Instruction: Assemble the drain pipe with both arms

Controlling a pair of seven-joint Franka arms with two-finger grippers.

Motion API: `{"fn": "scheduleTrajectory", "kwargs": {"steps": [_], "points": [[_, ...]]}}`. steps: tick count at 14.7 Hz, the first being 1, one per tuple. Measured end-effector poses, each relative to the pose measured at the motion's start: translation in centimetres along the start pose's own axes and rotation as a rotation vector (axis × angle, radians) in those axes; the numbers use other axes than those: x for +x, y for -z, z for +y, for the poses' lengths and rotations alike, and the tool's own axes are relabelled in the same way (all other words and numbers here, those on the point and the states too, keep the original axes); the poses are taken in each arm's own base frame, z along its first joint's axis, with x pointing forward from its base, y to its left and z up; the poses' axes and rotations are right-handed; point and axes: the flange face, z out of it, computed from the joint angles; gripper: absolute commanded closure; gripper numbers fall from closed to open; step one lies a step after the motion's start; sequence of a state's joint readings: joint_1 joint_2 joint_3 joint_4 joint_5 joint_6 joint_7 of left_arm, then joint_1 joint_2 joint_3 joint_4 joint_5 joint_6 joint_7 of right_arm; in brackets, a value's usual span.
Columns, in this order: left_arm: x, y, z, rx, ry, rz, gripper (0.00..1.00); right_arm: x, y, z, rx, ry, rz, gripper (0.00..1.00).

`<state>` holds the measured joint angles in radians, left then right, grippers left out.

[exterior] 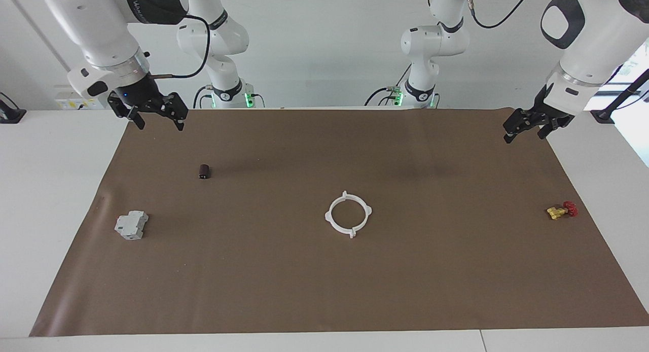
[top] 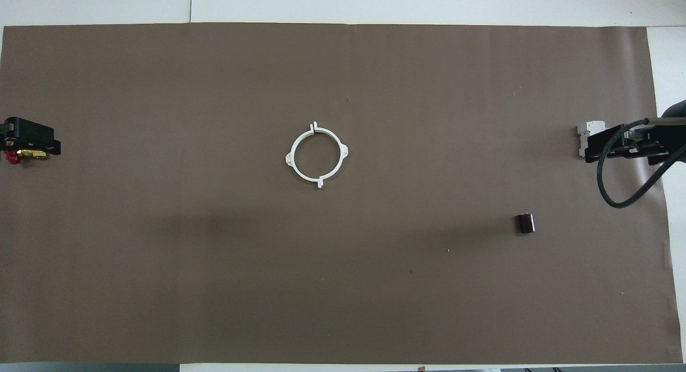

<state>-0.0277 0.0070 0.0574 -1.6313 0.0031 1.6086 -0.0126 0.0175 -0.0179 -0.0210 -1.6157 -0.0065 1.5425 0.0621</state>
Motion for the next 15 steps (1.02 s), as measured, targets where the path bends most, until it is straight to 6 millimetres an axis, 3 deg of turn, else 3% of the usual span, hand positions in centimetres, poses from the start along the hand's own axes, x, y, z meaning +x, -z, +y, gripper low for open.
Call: {"fn": "scheduleTrajectory", "kwargs": {"steps": [9, 15], "points": [[-0.4, 0.1, -2.2, -0.002, 0.013, -0.009, 0.0, 0.0, 0.7, -0.7, 0.0, 0.012, 0.009, 0.0], [-0.4, 0.0, -1.7, -0.002, 0.002, -0.012, 0.0, 0.0, 0.6, -0.5, 0.0, 0.01, 0.007, 0.0]]}}
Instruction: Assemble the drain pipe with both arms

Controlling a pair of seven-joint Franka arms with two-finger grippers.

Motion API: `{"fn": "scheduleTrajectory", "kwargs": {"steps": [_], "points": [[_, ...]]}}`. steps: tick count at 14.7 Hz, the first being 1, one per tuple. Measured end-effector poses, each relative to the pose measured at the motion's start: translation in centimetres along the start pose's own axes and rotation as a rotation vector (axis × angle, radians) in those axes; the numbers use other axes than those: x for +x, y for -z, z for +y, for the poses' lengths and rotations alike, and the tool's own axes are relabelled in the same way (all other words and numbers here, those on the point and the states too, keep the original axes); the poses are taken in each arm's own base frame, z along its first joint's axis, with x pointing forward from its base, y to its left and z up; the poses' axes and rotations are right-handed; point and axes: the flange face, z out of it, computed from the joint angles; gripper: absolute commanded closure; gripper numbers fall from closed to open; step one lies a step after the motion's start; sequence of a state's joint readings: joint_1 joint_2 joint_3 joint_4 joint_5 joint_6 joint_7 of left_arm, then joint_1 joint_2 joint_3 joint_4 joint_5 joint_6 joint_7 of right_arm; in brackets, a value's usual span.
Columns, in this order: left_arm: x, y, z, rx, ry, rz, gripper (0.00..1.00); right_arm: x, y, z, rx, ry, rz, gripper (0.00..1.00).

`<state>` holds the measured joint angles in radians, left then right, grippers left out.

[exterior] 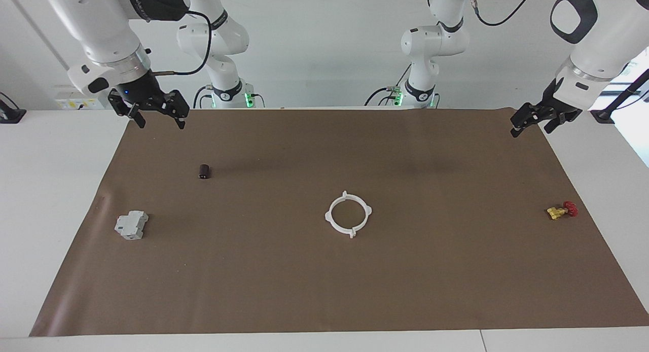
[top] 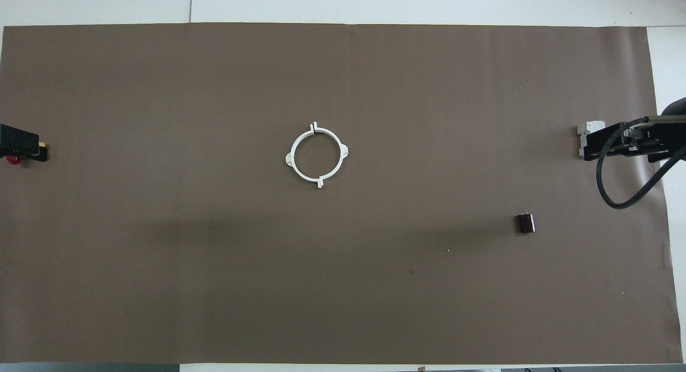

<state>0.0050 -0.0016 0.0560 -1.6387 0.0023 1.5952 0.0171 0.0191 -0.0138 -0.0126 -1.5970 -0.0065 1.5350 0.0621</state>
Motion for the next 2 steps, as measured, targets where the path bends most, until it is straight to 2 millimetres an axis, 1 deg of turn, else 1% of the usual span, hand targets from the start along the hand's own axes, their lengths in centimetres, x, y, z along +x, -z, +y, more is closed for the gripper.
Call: {"fn": "scheduleTrajectory", "kwargs": {"steps": [2], "points": [[0.0, -0.05, 0.01, 0.0, 0.0, -0.001, 0.0, 0.01, -0.01, 0.0, 0.0, 0.0, 0.0, 0.0]]}}
